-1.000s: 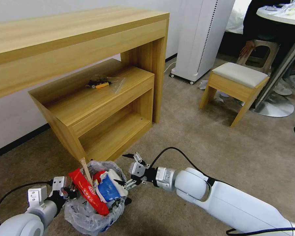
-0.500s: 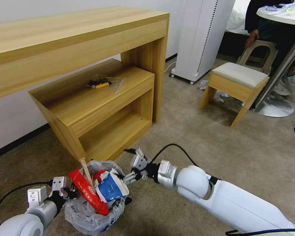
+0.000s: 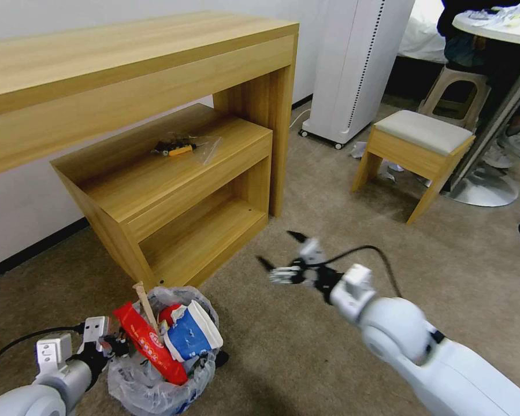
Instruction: Pick up the trash bin and place the garbage on the floor into it.
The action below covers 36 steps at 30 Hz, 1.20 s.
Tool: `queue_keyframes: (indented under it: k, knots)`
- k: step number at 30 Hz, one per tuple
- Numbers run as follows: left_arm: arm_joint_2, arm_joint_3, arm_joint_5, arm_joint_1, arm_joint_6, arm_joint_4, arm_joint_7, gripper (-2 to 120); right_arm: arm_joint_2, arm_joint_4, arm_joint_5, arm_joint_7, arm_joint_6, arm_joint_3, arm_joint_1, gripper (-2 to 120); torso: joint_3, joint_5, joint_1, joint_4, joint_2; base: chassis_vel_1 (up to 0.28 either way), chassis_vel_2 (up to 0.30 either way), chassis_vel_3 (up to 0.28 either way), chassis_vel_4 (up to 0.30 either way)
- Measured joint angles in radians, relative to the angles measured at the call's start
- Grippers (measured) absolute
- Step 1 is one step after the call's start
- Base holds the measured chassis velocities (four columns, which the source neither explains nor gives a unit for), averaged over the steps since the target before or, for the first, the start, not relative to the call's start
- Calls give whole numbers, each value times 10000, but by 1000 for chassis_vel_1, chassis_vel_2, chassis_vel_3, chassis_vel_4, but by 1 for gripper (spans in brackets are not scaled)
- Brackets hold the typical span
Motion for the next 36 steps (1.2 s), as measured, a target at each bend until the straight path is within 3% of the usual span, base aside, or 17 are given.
queue_keyframes:
  k: [1, 4, 11, 16, 36]
  knots:
    - [0, 0, 0, 0, 0, 0, 0, 0, 0, 0, 0, 0, 0, 0, 0, 100, 0, 0, 0, 0, 0, 0, 0, 0, 0]
    - [19, 127, -297, -259, 0, 216, -453, 0, 495, 227, -695, -167, 726, 1711, -1846, 100, -1, -2, 0, -1, 0, 0, 0, 0, 0]
    - [41, 220, -623, -581, -1, 632, -1424, 0, 1200, 304, -1444, -651, 1671, 3136, -3169, 100, 0, -4, 0, -2, -1, 0, 0, 0, 0]
    - [-18, -28, -924, -467, -1, 807, -1914, 0, 1313, 177, -1468, -729, 1843, 3280, -3292, 100, 0, -3, 0, 3, 0, 0, 0, 0, 0]
    - [-246, -340, -1319, -489, 0, 1187, -2338, 0, 1376, 115, -1560, -538, 1571, 2646, -2748, 100, 1, -2, 0, 3, 0, 0, 0, 0, 0]
